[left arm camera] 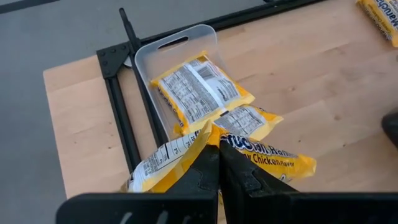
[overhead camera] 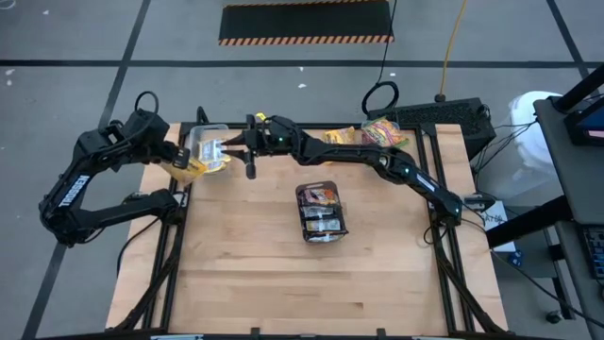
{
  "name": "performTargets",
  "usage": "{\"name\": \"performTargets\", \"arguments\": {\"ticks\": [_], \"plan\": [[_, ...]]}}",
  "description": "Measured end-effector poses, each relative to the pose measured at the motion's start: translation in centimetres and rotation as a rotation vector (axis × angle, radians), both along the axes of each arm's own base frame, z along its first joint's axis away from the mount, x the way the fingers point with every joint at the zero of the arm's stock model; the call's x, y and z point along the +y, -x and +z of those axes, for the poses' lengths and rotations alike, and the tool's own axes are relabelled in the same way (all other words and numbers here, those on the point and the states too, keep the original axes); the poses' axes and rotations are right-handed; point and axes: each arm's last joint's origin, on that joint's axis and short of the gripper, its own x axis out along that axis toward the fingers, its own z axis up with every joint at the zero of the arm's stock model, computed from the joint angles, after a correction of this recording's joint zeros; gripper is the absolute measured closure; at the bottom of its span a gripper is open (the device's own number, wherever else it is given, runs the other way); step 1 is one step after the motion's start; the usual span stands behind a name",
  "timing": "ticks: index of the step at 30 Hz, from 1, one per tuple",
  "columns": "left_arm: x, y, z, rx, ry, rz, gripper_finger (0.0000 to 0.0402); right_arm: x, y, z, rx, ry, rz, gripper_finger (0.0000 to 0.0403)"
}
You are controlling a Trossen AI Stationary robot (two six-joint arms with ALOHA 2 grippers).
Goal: Sort Maruchan noodles
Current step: Put the bottom yellow noodle pack into the left transparent bin
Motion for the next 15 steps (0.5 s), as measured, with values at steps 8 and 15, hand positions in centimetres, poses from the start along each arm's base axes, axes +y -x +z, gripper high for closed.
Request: {"name": "performTargets", "arguments": {"ticks": [8, 15], "plan": [[0.0, 0.0, 0.0, 0.003, 0.004, -0.001, 0.0401, -0.3, -0.2, -1.2, 0.045, 0.004, -0.004, 0.0312], [-0.1, 0.1, -0.1, 0.008, 0.007, -0.003, 0.0401, -0.3, -0.2, -0.9, 0.006, 0.085, -0.009, 0.0312]]}}
